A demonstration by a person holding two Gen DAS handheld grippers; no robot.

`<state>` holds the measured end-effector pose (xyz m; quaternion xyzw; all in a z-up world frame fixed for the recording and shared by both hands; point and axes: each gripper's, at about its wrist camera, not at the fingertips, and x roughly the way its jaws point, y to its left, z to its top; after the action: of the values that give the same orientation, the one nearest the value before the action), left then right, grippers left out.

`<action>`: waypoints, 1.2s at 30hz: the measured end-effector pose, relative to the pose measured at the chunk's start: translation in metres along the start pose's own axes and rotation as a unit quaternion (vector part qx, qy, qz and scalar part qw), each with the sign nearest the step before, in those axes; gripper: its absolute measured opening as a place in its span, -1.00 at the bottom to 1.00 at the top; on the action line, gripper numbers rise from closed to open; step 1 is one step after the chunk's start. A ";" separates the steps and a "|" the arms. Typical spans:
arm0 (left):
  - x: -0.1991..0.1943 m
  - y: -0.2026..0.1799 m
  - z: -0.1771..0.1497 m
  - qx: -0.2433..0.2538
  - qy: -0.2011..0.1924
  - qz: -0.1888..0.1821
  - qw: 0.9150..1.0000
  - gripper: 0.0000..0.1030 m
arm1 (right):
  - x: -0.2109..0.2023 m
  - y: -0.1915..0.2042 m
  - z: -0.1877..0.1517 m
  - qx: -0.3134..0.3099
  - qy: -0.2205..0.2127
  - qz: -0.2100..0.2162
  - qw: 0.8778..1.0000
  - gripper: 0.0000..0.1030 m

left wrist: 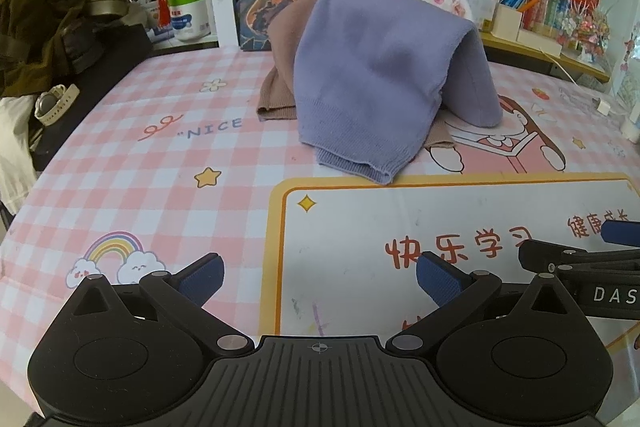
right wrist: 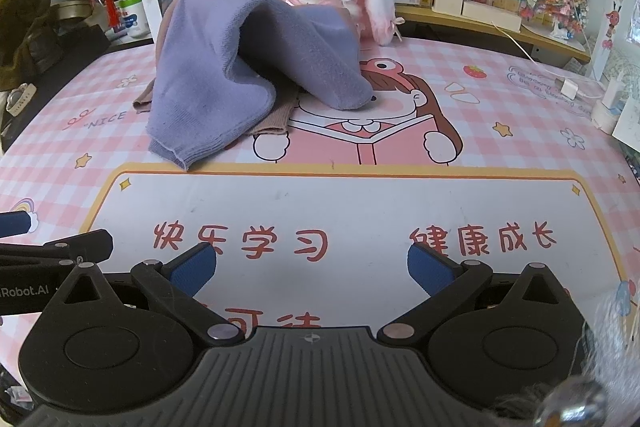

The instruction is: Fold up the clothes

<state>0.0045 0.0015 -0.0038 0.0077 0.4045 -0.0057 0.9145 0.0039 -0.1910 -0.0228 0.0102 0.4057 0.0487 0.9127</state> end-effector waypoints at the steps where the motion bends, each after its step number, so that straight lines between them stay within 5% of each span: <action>1: 0.000 0.000 0.000 0.000 0.000 0.000 1.000 1.00 | 0.000 0.000 0.000 0.000 0.000 0.000 1.000 1.00; 36: -0.006 -0.010 -0.008 -0.003 -0.002 -0.009 1.000 1.00 | 0.000 -0.011 -0.004 -0.004 0.004 0.015 1.000 1.00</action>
<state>-0.0053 -0.0080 -0.0049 0.0016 0.4023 -0.0131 0.9154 0.0022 -0.2023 -0.0261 0.0119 0.4088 0.0640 0.9103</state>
